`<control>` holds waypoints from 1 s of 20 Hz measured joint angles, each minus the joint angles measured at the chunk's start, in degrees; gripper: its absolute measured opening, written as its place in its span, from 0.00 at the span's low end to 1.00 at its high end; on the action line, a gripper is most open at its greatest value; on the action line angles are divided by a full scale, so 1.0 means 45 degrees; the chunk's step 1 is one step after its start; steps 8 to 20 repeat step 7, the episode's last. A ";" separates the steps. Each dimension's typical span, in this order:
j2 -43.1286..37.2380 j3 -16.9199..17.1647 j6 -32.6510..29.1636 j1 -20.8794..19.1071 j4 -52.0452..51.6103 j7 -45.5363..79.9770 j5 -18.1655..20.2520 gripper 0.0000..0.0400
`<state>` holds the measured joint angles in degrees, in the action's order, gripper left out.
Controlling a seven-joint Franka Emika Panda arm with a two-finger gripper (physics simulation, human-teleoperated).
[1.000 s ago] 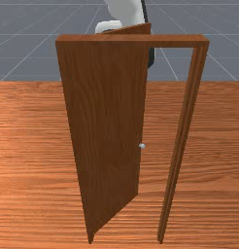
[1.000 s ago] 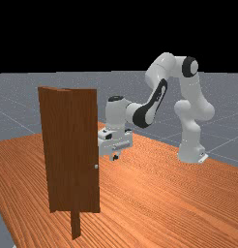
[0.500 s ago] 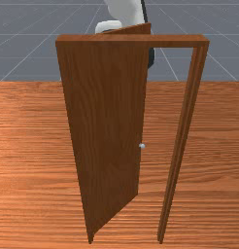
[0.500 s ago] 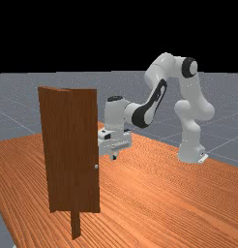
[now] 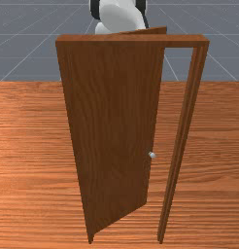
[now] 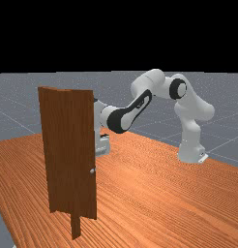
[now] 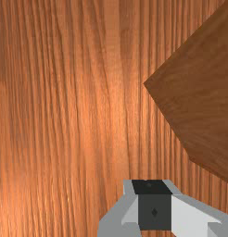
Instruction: Close the door
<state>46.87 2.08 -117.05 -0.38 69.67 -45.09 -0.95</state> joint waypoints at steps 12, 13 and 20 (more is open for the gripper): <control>0.0619 -0.0055 0.0546 0.1723 -0.1050 0.2201 -0.0269 0.00; 0.0619 -0.0055 0.0546 0.1723 -0.1050 0.2201 -0.0269 0.00; 0.0619 -0.0055 0.0546 0.1723 -0.1050 0.2201 -0.0269 0.00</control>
